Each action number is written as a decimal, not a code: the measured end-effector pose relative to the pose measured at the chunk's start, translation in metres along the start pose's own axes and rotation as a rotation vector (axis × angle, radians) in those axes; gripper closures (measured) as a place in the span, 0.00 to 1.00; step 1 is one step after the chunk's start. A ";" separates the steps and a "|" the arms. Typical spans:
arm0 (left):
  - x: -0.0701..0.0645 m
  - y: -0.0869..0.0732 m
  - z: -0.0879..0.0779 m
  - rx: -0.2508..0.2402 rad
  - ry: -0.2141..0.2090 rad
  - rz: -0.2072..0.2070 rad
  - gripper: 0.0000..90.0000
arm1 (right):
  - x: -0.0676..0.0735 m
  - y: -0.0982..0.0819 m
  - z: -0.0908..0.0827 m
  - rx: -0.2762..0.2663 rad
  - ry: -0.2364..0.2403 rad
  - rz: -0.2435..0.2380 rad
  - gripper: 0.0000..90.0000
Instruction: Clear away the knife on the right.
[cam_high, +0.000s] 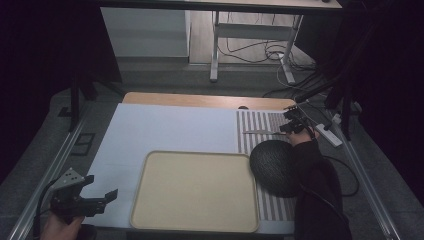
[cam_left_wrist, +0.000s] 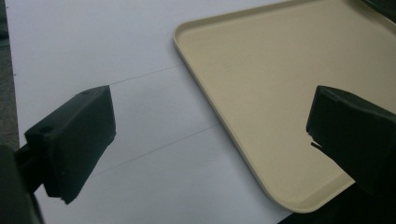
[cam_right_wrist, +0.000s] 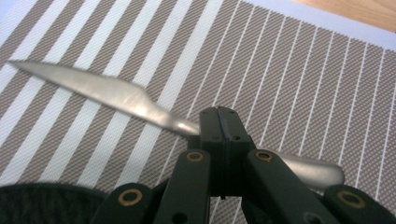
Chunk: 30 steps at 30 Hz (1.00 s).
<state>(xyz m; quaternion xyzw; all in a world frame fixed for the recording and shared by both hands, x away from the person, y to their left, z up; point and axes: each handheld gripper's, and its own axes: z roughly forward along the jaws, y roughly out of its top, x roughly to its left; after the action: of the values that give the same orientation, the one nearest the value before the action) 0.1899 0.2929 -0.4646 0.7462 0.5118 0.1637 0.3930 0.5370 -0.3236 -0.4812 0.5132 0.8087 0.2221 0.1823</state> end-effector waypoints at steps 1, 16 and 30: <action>0.000 0.000 0.000 0.001 0.001 0.001 0.03 | -0.002 0.001 0.004 -0.008 -0.004 0.012 1.00; 0.000 -0.001 -0.001 -0.001 -0.001 0.004 0.03 | -0.018 -0.007 0.020 0.018 -0.082 0.015 1.00; -0.001 0.000 0.000 -0.002 -0.004 0.013 0.03 | -0.028 -0.028 -0.003 0.139 0.051 0.008 1.00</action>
<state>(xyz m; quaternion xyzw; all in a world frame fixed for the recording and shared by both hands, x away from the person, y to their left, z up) 0.1891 0.2922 -0.4642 0.7496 0.5058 0.1651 0.3937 0.5260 -0.3606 -0.4922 0.5219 0.8246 0.1793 0.1245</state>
